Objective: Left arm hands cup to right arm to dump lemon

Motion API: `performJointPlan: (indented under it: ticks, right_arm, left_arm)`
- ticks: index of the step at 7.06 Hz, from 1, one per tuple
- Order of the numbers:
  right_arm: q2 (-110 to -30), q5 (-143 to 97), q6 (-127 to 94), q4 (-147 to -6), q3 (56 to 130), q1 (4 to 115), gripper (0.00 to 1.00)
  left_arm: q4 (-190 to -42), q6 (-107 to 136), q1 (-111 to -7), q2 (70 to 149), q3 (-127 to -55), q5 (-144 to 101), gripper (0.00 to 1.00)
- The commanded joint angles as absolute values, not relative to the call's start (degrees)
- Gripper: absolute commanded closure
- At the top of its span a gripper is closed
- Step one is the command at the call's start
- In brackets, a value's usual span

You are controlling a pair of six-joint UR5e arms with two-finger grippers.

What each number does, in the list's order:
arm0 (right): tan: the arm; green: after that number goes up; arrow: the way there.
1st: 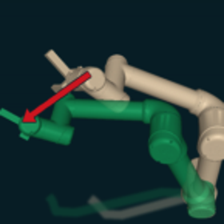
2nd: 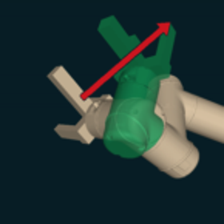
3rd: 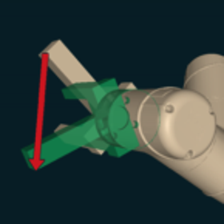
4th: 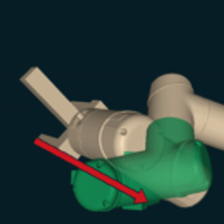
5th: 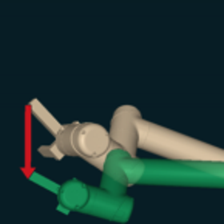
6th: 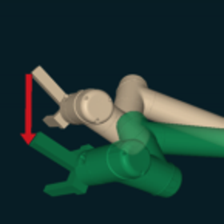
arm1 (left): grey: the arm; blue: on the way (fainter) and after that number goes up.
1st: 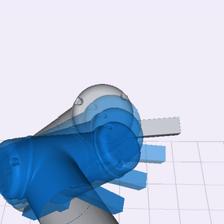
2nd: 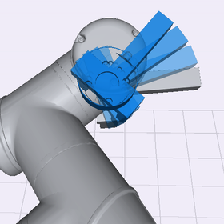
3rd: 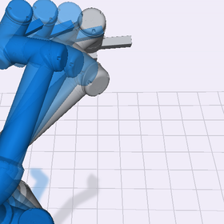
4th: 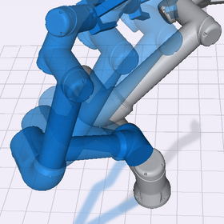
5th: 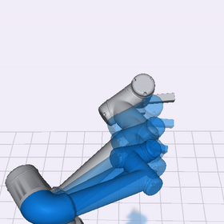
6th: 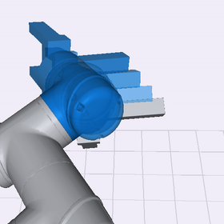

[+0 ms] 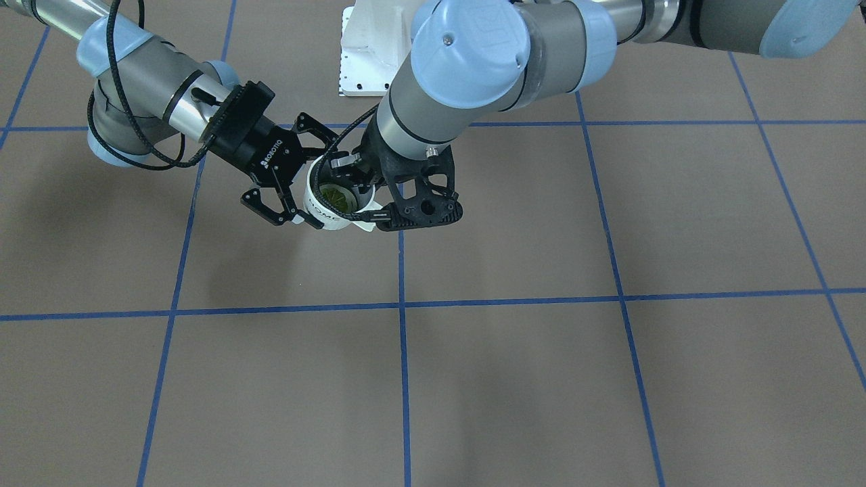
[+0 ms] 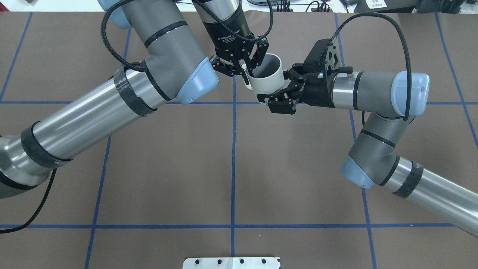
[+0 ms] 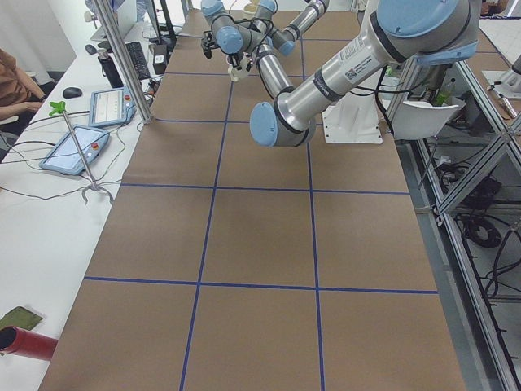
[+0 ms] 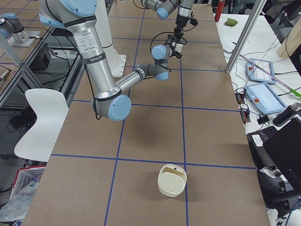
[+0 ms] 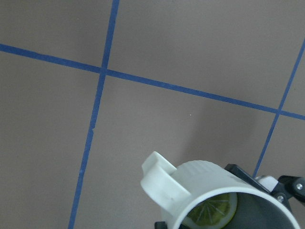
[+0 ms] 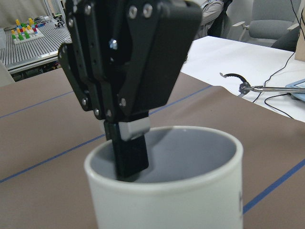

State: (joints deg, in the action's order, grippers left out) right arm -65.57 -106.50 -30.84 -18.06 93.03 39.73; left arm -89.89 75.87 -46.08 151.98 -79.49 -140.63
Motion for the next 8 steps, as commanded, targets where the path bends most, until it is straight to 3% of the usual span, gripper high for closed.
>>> performJointPlan:
  ticks: [1, 5, 6, 7, 8]
  right_arm:
    - [-66.0, -106.61, -30.94, -18.11, 93.08, 39.9, 0.58]
    - [-68.89, -109.75, -30.85, -18.37, 93.43, 41.73, 0.78]
    - [-69.78, -113.86, -30.94, -20.02, 93.25, 44.88, 0.93]
    - [-70.31, -115.04, -30.94, -21.43, 93.43, 46.83, 1.0]
    - [-72.49, -114.7, -30.85, -21.18, 93.25, 49.89, 0.99]
  left_arm:
    - [-91.49, 75.94, -46.14, 151.88, -79.54, -140.63, 0.0]
    - [-91.32, 76.11, -46.4, 151.7, -79.98, -140.63, 0.0]
    - [-91.32, 76.11, -46.84, 151.7, -80.07, -140.63, 0.0]
    - [-91.32, 76.03, -47.02, 151.61, -80.07, -140.63, 0.0]
    - [-91.23, 76.03, -47.8, 151.61, -80.07, -140.63, 0.0]
